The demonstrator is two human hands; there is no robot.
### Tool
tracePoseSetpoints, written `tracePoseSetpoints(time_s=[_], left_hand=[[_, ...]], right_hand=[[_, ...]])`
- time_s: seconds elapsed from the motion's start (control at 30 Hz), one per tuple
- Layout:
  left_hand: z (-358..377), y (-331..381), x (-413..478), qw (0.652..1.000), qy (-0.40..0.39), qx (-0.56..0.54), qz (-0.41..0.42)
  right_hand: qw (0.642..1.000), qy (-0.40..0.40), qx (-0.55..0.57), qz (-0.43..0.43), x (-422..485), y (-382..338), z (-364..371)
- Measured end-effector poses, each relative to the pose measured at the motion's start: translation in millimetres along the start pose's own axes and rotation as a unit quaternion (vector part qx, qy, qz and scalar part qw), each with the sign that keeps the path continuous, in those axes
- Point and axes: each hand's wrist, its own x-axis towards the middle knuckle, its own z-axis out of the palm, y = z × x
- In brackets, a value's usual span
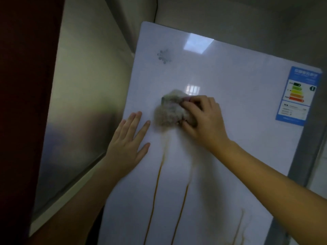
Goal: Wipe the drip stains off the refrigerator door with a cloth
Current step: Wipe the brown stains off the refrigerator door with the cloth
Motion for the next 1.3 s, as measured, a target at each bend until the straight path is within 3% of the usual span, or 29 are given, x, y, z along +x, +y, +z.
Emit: tracePoseSetpoints(time_s=[0.07, 0.13, 0.23, 0.3, 0.37, 0.47, 0.53, 0.6, 0.7, 0.77, 0.87, 0.9, 1.03, 1.2, 1.3], left_hand=[[0, 0, 0, 1.0, 0.001, -0.006, 0.001], [0, -1, 0, 1.0, 0.005, -0.015, 0.003], [-2, 0, -2, 1.0, -0.008, -0.007, 0.004], [-2, -1, -3, 1.0, -0.017, 0.0, 0.004], [0, -1, -3, 1.0, -0.014, 0.001, 0.002], [1, -1, -3, 1.0, -0.009, -0.008, 0.001], [1, -1, -2, 1.0, -0.007, -0.012, 0.003], [1, -1, -3, 1.0, -0.009, -0.02, 0.0], [-1, -4, -4, 1.0, -0.025, -0.013, 0.007], [-1, -4, -4, 1.0, -0.022, -0.005, 0.011], [-2, -3, -3, 1.0, -0.026, -0.007, 0.003], [-3, -2, -3, 1.0, -0.026, -0.01, 0.002], [-3, -3, -5, 1.0, -0.025, -0.014, 0.008], [-5, -1, -4, 0.999, -0.021, -0.027, -0.003], [-9, 4, -17, 0.999, -0.003, -0.024, -0.041]], right_hand=[[1.0, 0.011, -0.004, 0.006, -2, -11, 6], [0.996, -0.018, 0.005, -0.087, -26, -28, 18], [0.959, -0.095, 0.035, -0.266, -69, -43, 26], [0.941, -0.125, 0.036, -0.313, -70, -35, 20], [0.958, -0.092, 0.024, -0.272, -47, -20, 14], [0.997, -0.002, -0.017, -0.075, 0, 5, -1], [1.0, 0.023, -0.013, -0.007, 7, 0, -1], [0.996, -0.015, 0.003, -0.085, -14, -18, 11], [0.956, -0.134, 0.035, -0.258, -51, -35, 20], [0.967, -0.115, 0.023, -0.226, -43, -24, 14], [0.999, -0.018, 0.015, -0.023, -27, -15, 6], [1.0, -0.009, 0.015, -0.014, -29, -22, 7], [0.97, -0.099, 0.024, -0.221, -45, -37, 16], [0.998, -0.028, 0.001, -0.05, -7, -24, 8], [0.985, -0.053, 0.02, -0.164, -38, -44, 24]])
